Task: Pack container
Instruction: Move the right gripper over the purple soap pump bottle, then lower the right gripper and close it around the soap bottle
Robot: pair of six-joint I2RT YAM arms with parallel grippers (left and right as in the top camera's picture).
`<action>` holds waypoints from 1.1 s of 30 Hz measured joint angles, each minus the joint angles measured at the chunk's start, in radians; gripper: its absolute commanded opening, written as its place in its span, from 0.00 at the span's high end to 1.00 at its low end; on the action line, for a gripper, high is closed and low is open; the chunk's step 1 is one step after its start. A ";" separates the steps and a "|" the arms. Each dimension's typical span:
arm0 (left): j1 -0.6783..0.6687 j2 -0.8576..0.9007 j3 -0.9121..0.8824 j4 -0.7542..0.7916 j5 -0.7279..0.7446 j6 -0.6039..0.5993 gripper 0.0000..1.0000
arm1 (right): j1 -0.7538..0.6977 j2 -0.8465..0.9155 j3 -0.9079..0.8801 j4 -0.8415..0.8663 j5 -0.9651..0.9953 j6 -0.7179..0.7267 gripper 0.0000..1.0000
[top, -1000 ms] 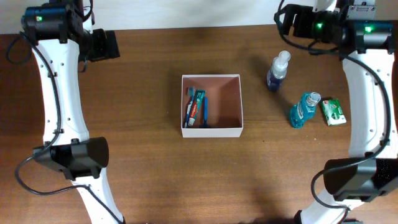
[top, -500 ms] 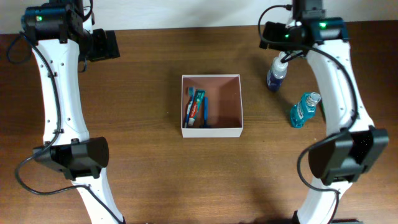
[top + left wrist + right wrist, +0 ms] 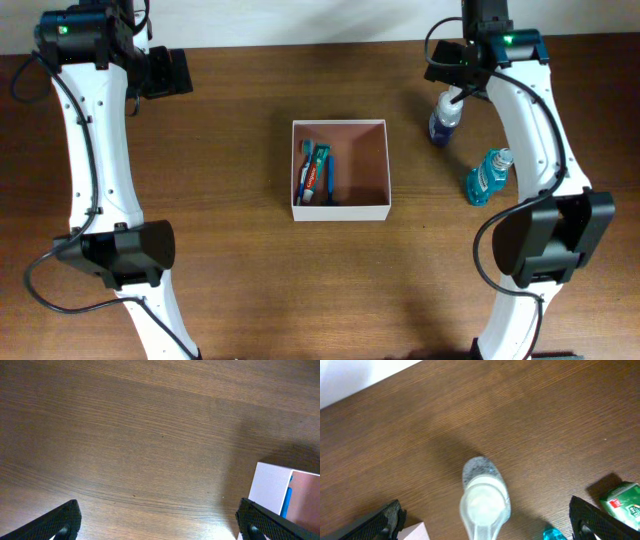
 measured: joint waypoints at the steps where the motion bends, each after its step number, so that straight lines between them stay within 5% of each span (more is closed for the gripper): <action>1: 0.000 0.000 0.000 0.000 0.000 0.000 0.00 | -0.003 0.003 0.000 -0.001 0.000 -0.001 0.02; 8: 0.000 0.000 0.000 0.000 0.000 0.000 0.00 | -0.014 0.043 0.000 -0.031 -0.001 -0.004 0.00; 17: 0.000 0.000 0.000 0.000 0.000 0.000 0.00 | -0.014 0.048 0.000 -0.030 -0.013 -0.002 0.22; 33: 0.000 0.000 0.000 0.000 0.000 0.000 0.00 | -0.014 0.065 -0.002 -0.029 -0.018 -0.035 0.23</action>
